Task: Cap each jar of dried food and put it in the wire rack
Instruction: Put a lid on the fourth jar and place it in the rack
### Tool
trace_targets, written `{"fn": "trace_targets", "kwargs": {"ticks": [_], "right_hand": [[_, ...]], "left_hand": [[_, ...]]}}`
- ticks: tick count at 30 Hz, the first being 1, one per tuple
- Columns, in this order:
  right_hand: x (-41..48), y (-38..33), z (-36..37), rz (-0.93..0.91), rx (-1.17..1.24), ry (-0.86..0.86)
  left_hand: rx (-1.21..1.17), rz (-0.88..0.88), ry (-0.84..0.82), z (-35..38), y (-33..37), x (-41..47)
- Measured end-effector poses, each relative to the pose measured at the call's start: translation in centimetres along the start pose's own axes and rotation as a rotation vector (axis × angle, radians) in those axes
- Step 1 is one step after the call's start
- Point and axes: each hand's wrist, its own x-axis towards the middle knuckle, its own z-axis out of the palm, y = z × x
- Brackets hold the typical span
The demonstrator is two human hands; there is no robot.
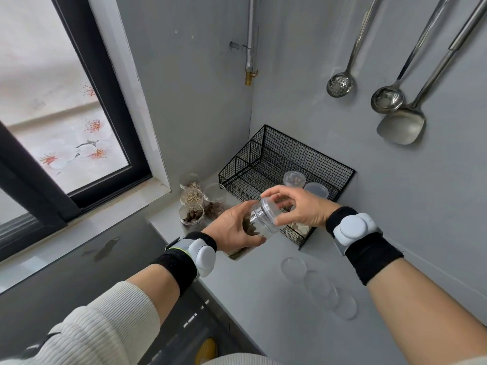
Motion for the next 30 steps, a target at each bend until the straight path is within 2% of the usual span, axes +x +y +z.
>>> {"fn": "trace_targets", "kwargs": {"ticks": [8, 13, 16, 19, 21, 23, 30], "right_hand": [[0.8, 0.2, 0.6, 0.101, -0.028, 0.040], [1.5, -0.1, 1.6, 0.324, -0.379, 0.152], [1.7, 0.1, 1.5, 0.410, -0.475, 0.170], [2.0, 0.4, 0.7, 0.283, -0.352, 0.176], [1.9, 0.2, 0.3, 0.168, -0.189, 0.053], [1.9, 0.2, 0.2, 0.127, -0.207, -0.002], [2.3, 0.6, -0.1, 0.096, -0.233, 0.052]], "left_hand": [[0.019, -0.004, 0.005, 0.1, 0.1, 0.6], [0.033, -0.011, -0.005, 0.4, -0.1, 0.8], [0.026, -0.023, -0.001, 0.4, -0.3, 0.9], [0.026, -0.025, 0.005, 0.2, -0.6, 1.2], [0.035, -0.030, 0.001, 0.1, -0.8, 1.4], [0.045, -0.040, -0.006, 0.1, -0.8, 1.6], [0.014, -0.036, -0.007, 0.3, -0.8, 1.9]]}}
